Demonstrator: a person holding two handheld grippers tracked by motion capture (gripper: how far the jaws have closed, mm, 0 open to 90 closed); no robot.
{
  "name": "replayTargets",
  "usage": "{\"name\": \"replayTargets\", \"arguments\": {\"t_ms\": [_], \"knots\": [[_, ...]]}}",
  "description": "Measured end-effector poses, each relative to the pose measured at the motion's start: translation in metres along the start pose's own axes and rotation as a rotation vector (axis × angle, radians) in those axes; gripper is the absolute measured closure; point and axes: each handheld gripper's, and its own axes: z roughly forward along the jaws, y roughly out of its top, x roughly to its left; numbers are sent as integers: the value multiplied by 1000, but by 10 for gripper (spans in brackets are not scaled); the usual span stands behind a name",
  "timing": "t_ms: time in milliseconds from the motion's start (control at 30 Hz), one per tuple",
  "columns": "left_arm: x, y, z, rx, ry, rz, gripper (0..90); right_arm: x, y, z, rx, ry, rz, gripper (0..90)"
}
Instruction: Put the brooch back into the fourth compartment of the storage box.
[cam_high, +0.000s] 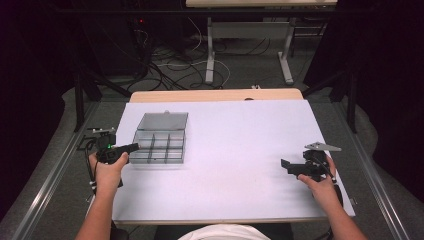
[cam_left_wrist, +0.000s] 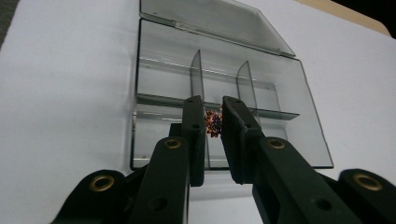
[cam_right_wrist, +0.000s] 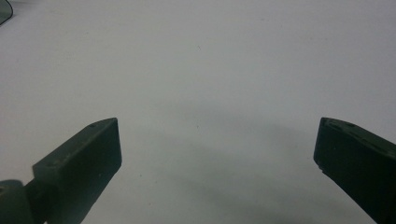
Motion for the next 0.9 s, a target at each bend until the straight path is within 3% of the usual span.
{"name": "replayTargets", "arguments": {"t_ms": [67,133,333,433,467,900], "knots": [[2,0,1,0,4,-18,801,0,0,0,1,0,1,5],[5,-1,2,8,19,-4,800,0,0,0,1,0,1,6],[12,-2,8,8,37,-26,801,-1,0,1,0,4,-8,6],[16,-2,11,20,56,-3,801,-1,0,1,3,1,5,6],[14,-3,12,13,56,-22,801,-2,0,1,1,1,5,6],[14,-5,26,60,119,26,801,-2,0,2,3,2,4,6]]}}
